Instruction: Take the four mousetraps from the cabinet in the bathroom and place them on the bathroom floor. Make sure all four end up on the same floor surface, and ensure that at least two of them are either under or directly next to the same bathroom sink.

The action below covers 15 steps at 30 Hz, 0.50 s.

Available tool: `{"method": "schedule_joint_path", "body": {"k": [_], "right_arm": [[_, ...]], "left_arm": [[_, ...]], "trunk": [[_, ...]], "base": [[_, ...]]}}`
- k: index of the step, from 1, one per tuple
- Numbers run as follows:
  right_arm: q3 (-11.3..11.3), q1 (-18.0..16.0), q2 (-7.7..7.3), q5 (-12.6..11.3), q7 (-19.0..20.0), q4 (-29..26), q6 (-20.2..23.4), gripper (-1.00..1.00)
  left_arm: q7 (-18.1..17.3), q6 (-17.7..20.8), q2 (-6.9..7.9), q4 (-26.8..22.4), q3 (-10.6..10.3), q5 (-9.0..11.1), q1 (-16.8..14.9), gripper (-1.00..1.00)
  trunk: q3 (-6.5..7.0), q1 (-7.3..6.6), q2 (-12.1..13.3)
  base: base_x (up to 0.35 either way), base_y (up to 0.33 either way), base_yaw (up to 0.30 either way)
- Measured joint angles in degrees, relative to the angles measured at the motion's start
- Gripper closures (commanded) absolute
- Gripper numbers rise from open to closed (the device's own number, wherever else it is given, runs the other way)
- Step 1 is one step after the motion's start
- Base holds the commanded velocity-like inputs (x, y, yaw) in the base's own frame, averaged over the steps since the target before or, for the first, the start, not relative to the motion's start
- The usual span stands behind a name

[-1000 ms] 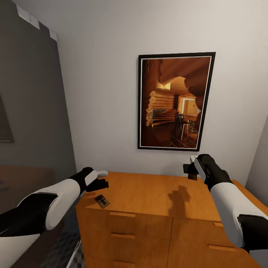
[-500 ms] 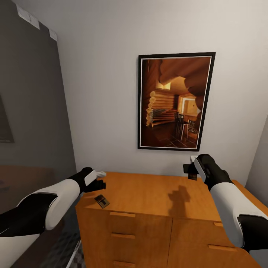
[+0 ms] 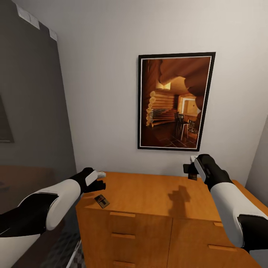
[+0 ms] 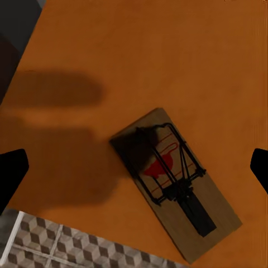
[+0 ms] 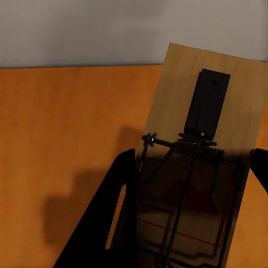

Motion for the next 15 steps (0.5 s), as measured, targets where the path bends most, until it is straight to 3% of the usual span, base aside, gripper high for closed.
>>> {"method": "schedule_joint_path", "body": {"k": [15], "right_arm": [[0.0, 0.0, 0.0, -0.02, -0.02, 0.08, -0.17, 1.0]], "left_arm": [[0.05, -0.79, -0.96, -0.05, 0.08, -0.1, -0.04, -1.0]], "trunk": [[0.0, 0.0, 0.0]], "base": [[0.0, 0.0, 0.0]]}}
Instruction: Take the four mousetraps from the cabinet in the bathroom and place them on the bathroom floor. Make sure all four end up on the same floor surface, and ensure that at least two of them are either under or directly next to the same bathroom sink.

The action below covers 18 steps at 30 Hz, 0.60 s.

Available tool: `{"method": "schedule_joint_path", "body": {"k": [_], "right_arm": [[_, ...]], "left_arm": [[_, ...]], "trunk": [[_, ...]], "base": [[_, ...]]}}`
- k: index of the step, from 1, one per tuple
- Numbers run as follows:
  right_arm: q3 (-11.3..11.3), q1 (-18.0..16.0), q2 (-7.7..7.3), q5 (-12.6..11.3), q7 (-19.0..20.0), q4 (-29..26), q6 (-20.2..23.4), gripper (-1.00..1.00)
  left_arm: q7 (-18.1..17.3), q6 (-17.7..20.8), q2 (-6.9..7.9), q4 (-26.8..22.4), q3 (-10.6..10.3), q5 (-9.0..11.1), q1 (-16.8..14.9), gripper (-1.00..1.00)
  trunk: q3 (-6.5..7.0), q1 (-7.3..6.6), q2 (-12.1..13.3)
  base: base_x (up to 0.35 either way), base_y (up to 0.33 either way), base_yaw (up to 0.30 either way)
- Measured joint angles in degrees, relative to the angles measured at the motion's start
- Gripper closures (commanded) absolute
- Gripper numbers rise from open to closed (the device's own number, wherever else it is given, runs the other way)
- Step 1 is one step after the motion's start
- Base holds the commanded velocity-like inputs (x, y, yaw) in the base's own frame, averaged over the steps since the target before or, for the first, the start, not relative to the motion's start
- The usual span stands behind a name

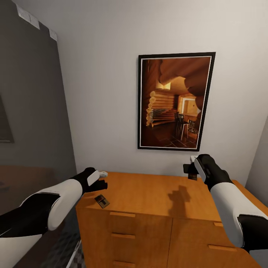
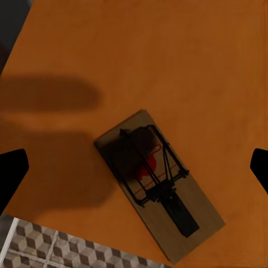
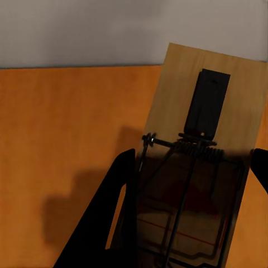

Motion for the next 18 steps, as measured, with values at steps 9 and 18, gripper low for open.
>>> {"method": "schedule_joint_path", "body": {"k": [9, 18], "right_arm": [[0.05, 0.0, 0.12, 0.01, -0.22, 0.0, -1.46, 1.0], [0.17, 0.0, 0.73, 0.68, -0.15, 2.18, -2.56, 1.0]], "left_arm": [[-0.1, -0.03, -0.03, 0.0, 0.0, 0.04, 0.0, -1.0], [-0.16, -0.03, -0.04, -0.05, 0.04, 0.08, 0.01, -1.0]], "trunk": [[0.0, 0.0, 0.0], [0.0, 0.0, 0.0]], "base": [[0.0, 0.0, 0.0], [0.0, -0.004, 0.0]]}}
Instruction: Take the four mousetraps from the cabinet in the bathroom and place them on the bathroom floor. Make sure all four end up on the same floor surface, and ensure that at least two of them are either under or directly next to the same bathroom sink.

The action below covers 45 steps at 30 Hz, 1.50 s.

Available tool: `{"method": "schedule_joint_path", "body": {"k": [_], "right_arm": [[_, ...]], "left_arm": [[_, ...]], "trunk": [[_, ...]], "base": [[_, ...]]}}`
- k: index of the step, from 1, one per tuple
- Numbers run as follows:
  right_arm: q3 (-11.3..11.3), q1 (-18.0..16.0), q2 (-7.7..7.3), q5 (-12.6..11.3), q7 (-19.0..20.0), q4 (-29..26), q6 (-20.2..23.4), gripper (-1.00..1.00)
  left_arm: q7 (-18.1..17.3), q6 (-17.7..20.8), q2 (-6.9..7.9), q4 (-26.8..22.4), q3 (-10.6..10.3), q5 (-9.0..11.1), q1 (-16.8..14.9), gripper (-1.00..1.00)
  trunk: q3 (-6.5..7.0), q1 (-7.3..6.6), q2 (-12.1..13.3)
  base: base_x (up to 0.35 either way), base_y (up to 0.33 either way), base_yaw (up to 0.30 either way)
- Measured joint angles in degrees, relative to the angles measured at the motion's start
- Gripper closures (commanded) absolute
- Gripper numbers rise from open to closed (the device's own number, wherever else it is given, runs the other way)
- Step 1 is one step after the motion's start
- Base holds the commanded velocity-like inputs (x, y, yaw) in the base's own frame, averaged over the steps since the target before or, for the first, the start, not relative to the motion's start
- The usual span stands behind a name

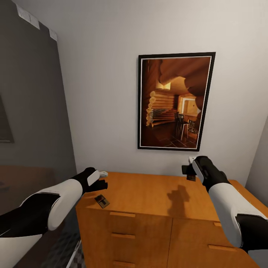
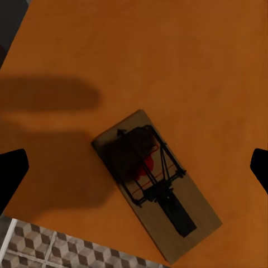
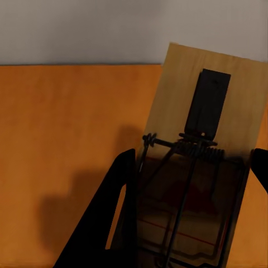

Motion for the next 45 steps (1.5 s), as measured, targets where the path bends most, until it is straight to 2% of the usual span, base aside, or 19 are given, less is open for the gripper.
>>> {"method": "schedule_joint_path", "body": {"k": [7, 22, 26, 27, 28, 31, 45], "right_arm": [[-0.05, -0.01, 0.18, 1.43, -0.06, 0.63, -0.15, 1.0], [-0.04, 0.0, 0.02, 1.75, 0.01, 1.05, -1.57, 1.0], [-0.04, 0.0, -0.04, 1.75, 0.08, 1.07, -1.66, 1.0], [-0.04, 0.0, -0.1, 1.76, 0.1, 1.07, -1.67, 1.0], [-0.04, 0.0, -0.27, 1.79, 0.14, 1.08, -1.62, 1.0], [0.02, 0.0, -0.46, 1.77, 0.3, 1.08, -1.45, 1.0], [0.11, 0.0, -0.52, 1.6, 0.72, 1.08, -0.94, 1.0]], "left_arm": [[-0.21, 0.0, 0.01, 0.04, -0.03, 0.0, 0.0, -1.0], [0.2, -0.06, 0.1, 0.07, -0.04, -0.1, 0.02, -1.0], [0.34, 0.0, 0.49, 0.3, -0.11, 0.17, 0.0, -1.0], [0.4, 0.02, 0.74, 0.41, -0.13, 0.22, 0.03, -1.0], [0.51, 0.16, 1.63, 0.59, -0.25, 0.29, 0.01, -1.0], [0.54, 0.17, 2.26, 0.65, -0.14, 0.47, 0.03, -1.0], [0.48, 0.0, 2.55, 0.68, -0.12, 0.11, 0.09, -1.0]], "trunk": [[0.0, 0.0, 0.0], [0.0, 0.0, 0.0], [0.0, 0.0, 0.0], [0.0, 0.0, 0.0], [0.0, 0.0, 0.0], [0.0, 0.0, 0.0], [0.0, 0.0, 0.0]], "base": [[0.0, -0.177, 0.0], [0.0, -0.04, 0.0], [0.0, -0.001, 0.0], [0.0, 0.0, 0.0], [0.0, 0.0, 0.0], [0.0, 0.0, 0.0], [0.0, 0.0, 0.0]]}}
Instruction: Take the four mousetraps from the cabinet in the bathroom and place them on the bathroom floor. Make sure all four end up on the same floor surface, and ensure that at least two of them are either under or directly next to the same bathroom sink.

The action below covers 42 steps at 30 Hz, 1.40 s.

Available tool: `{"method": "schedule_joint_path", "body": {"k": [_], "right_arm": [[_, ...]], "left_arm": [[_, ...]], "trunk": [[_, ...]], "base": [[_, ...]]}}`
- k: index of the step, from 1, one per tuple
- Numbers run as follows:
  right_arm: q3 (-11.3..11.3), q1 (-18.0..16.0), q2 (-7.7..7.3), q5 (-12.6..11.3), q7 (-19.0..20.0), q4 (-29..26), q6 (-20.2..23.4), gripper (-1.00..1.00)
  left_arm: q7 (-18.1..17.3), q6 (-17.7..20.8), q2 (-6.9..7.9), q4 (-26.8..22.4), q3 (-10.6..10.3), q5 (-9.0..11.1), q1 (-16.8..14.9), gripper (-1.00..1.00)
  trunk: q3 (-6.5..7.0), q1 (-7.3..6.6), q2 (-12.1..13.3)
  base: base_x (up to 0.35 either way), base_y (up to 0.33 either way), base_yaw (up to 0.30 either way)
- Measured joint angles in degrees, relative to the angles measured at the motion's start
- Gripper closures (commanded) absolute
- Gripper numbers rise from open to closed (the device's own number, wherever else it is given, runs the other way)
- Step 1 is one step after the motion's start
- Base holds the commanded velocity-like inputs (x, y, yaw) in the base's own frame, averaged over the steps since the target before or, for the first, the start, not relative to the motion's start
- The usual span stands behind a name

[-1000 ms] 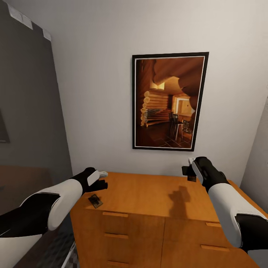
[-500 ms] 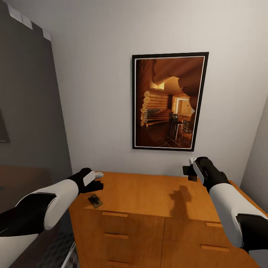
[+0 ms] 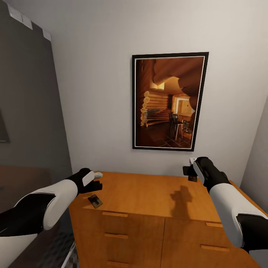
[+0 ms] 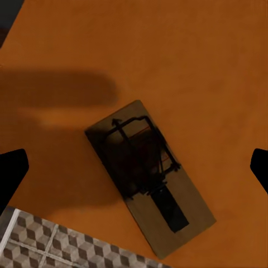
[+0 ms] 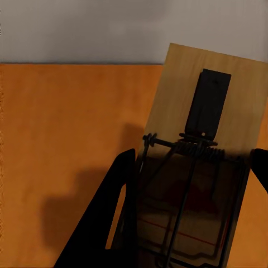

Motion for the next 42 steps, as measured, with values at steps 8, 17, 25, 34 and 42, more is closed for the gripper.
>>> {"method": "schedule_joint_path", "body": {"k": [8, 17, 25, 34, 42], "right_arm": [[0.02, 0.0, -0.1, -0.02, 0.06, 0.0, 0.04, 1.0], [0.02, 0.0, -0.21, -0.02, 0.07, 0.0, 0.04, 1.0], [0.0, 0.0, -0.22, -0.02, 0.07, 0.0, 0.04, 1.0], [-0.06, 0.0, -0.22, -0.02, 0.07, 0.0, 0.0, 1.0], [-0.06, 0.0, -0.22, -0.02, 0.13, 0.0, -0.03, 1.0]], "left_arm": [[-0.08, -0.08, -0.18, 0.0, 0.0, -0.03, 0.02, -1.0], [-0.1, -0.15, -0.19, -0.07, 0.0, -0.16, 0.36, -1.0], [-0.1, -0.22, -0.25, -0.08, 0.0, -0.19, 0.46, -1.0], [-0.1, -0.34, -0.28, -0.14, 0.0, -0.35, 0.56, -1.0], [-0.11, -0.34, -0.48, -0.28, 0.0, -0.47, 0.56, -1.0]], "trunk": [[0.0, 0.0, 0.0], [0.0, 0.0, 0.0], [0.0, 0.0, 0.0], [0.0, 0.0, 0.0], [0.0, 0.0, 0.0]], "base": [[0.0, 0.0, 0.0], [0.0, 0.0, 0.0], [0.0, 0.0, 0.0], [0.0, 0.0, 0.0], [0.0, 0.0, 0.0]]}}
